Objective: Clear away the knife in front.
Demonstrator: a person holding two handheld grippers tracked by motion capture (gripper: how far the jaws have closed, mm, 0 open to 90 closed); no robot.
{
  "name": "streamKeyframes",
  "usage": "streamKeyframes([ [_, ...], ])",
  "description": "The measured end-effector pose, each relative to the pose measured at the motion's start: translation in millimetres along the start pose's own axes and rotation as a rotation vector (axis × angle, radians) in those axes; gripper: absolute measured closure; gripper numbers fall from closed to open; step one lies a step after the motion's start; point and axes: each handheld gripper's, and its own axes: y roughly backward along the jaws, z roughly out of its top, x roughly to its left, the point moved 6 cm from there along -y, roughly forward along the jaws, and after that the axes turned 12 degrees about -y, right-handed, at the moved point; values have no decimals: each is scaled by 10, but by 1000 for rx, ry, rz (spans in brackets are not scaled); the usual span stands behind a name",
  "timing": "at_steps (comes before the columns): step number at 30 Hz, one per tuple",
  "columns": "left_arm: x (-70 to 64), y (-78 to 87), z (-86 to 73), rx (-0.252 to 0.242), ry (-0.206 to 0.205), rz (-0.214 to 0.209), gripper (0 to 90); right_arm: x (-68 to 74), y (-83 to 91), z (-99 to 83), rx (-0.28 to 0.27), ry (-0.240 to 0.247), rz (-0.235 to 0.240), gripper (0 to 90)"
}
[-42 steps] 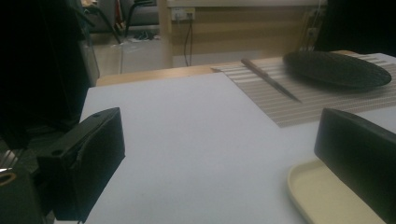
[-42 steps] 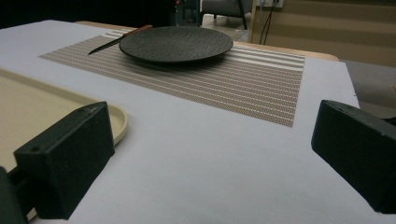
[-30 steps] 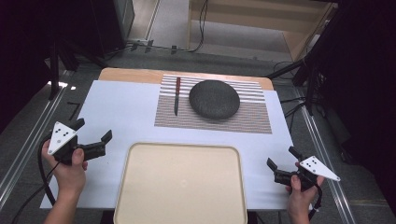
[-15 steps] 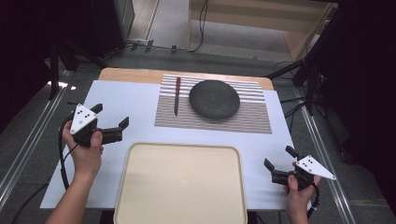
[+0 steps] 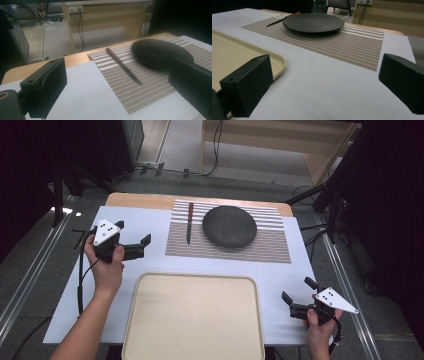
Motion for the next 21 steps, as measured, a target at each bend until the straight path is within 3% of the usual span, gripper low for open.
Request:
streamKeyframes([
  [17, -64, -531, 126, 36, 23, -35, 31, 5, -1, -5, -1, 4, 5, 0],
  [21, -113, -705, 176, 48, 7, -48, 31, 11, -5, -8, 1, 6, 13, 0],
])
